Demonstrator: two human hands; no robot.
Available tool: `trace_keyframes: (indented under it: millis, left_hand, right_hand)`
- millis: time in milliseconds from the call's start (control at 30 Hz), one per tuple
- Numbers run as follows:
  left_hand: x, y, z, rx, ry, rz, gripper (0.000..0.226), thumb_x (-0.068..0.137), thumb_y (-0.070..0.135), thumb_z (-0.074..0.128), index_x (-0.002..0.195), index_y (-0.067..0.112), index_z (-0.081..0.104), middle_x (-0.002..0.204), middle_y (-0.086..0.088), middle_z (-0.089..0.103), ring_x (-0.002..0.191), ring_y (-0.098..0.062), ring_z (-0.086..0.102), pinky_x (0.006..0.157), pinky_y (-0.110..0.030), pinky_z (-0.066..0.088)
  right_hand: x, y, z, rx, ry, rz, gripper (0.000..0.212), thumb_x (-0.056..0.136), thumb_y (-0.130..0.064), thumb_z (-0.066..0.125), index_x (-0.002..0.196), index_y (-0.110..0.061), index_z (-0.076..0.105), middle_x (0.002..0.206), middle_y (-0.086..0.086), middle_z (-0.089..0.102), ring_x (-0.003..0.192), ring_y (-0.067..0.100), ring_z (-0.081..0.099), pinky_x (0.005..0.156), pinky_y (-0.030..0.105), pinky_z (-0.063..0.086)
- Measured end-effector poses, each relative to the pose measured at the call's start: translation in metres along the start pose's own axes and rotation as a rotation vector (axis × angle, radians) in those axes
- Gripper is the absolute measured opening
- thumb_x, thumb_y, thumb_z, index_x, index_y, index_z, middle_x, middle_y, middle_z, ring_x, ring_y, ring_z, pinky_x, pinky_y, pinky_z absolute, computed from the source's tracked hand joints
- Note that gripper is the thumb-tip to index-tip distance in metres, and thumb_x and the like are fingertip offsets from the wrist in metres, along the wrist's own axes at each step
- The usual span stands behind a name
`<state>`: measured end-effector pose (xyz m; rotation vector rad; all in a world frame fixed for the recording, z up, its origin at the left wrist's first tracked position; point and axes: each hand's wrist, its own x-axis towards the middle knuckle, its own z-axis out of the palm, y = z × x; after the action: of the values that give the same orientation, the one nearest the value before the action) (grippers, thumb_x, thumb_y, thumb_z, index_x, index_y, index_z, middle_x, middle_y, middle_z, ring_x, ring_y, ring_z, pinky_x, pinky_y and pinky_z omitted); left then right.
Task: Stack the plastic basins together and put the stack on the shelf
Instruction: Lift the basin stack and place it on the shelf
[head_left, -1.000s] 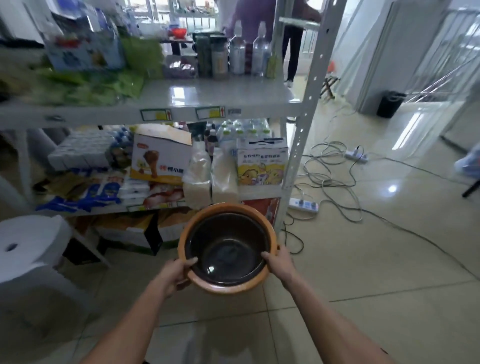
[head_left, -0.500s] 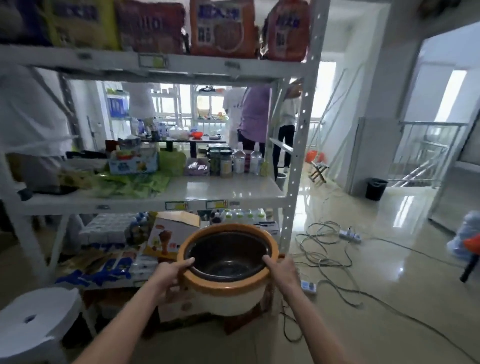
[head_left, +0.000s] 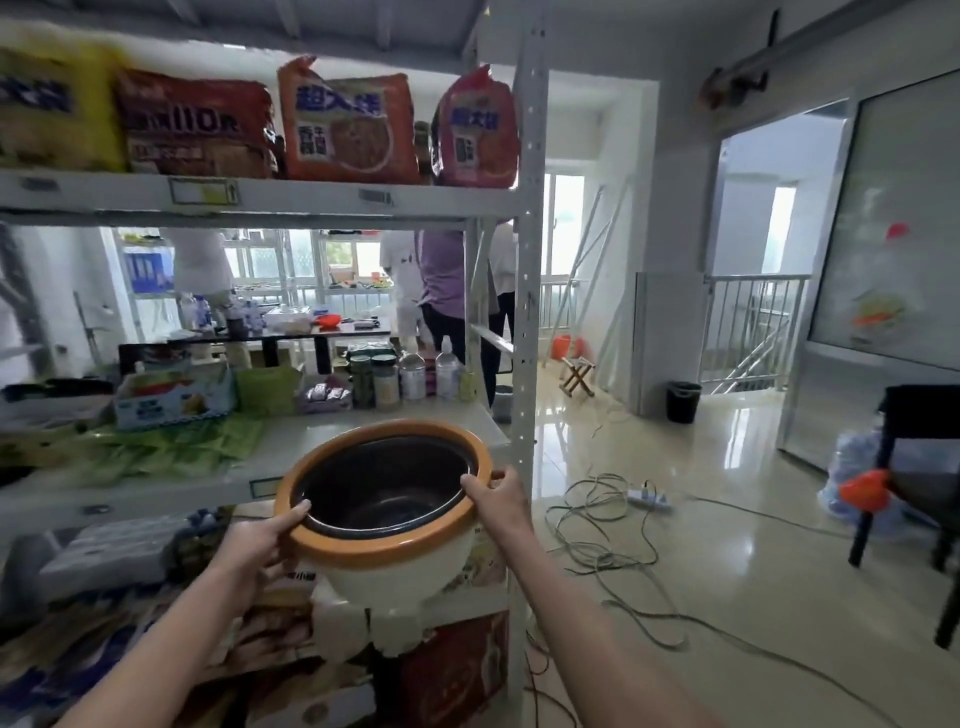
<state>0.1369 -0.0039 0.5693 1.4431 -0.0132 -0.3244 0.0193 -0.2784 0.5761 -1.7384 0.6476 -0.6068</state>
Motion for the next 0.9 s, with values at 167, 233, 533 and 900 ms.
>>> trace_keyframes:
  millis: [167,233,533,900]
  left_hand:
    - [0.042,0.028,0.013,-0.015,0.077,0.014,0.02,0.088,0.019,0.078,0.082,0.007,0.064,0.069,-0.009,0.061,0.062,-0.021,0.053,0.053,-0.031,0.044]
    - [0.063,0.042,0.016,-0.018,0.086,0.029,0.02,0.088,0.019,0.078,0.083,0.008,0.062,0.074,-0.01,0.06,0.063,-0.02,0.053,0.051,-0.029,0.046]
    - [0.144,0.094,0.03,-0.011,0.082,0.122,0.025,0.091,0.021,0.075,0.108,0.007,0.064,0.084,-0.01,0.062,0.069,-0.018,0.06,0.05,-0.025,0.054]
    - [0.234,0.093,0.04,-0.017,0.152,0.094,0.028,0.09,0.017,0.075,0.109,0.004,0.061,0.085,-0.01,0.058,0.068,-0.017,0.059,0.043,-0.024,0.056]
  right_hand:
    - [0.044,-0.026,0.021,0.02,-0.005,-0.031,0.038,0.089,-0.041,0.071,0.117,-0.02,0.056,0.113,0.006,0.069,0.103,0.024,0.068,0.089,0.042,0.059]
    - [0.065,-0.034,0.03,0.03,-0.005,-0.039,0.038,0.091,-0.04,0.071,0.118,-0.019,0.055,0.114,0.006,0.068,0.104,0.024,0.066,0.088,0.04,0.057]
    - [0.148,-0.061,0.065,0.041,0.06,-0.044,0.053,0.089,-0.045,0.071,0.128,-0.01,0.063,0.115,0.011,0.071,0.105,0.03,0.068,0.096,0.047,0.058]
    - [0.23,-0.06,0.109,-0.042,0.003,0.019,0.041,0.089,-0.044,0.068,0.108,-0.008,0.061,0.113,0.017,0.071,0.105,0.038,0.069,0.1,0.052,0.056]
